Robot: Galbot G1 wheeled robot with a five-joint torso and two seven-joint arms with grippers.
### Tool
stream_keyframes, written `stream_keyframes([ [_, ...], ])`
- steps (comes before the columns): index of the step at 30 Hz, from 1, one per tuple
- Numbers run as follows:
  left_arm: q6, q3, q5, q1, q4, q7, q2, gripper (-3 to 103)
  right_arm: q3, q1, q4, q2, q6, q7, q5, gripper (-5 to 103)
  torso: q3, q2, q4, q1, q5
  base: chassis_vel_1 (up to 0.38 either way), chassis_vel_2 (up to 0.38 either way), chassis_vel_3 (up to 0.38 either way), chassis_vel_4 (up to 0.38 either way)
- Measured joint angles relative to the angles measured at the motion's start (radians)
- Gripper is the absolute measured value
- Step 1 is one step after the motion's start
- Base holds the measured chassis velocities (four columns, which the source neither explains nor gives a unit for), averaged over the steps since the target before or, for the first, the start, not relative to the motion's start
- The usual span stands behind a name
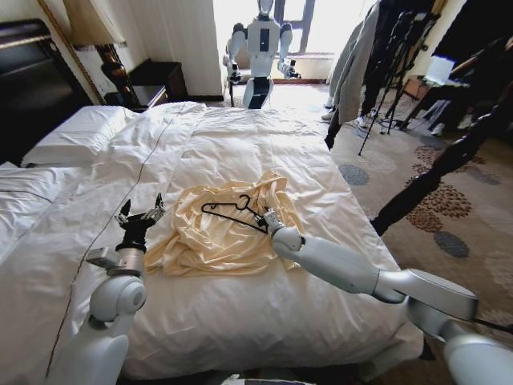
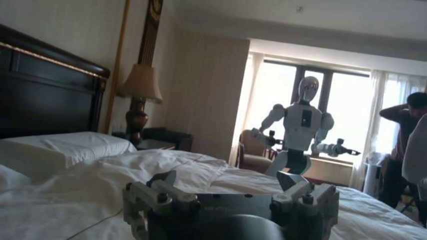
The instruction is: Pick up the clothes from the bed and hang them on the clothes hanger.
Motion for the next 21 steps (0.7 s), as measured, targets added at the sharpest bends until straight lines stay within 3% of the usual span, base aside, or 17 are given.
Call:
stream_keyframes([
  [1, 0.000, 0.001, 0.000, -0.001, 0.001, 0.001, 0.000, 100, 0.000, -0.002, 0.005, -0.002, -0.001, 0.000, 0.002, 26, 0.000, 0.000, 0.0000, 0.000, 0.0000, 0.000, 0.000, 0.000, 0.000],
  [8, -0.001, 0.004, 0.002, -0.002, 0.006, 0.011, -0.003, 100, -0.001, -0.007, 0.015, -0.011, -0.011, 0.000, 0.005, 10, 0.000, 0.000, 0.0001, 0.000, 0.0001, 0.000, 0.000, 0.000, 0.000],
  [15, -0.004, 0.001, 0.002, -0.002, 0.008, 0.012, -0.002, 100, 0.001, -0.014, 0.003, -0.010, -0.012, -0.001, 0.024, 8, 0.000, 0.000, 0.0001, 0.000, 0.0001, 0.000, 0.000, 0.000, 0.000],
  [21, -0.005, 0.001, 0.002, -0.004, 0.011, 0.013, -0.005, 100, 0.003, -0.017, -0.008, -0.005, -0.006, -0.008, 0.030, 15, 0.000, 0.000, 0.0001, 0.000, 0.0001, 0.000, 0.000, 0.000, 0.000],
])
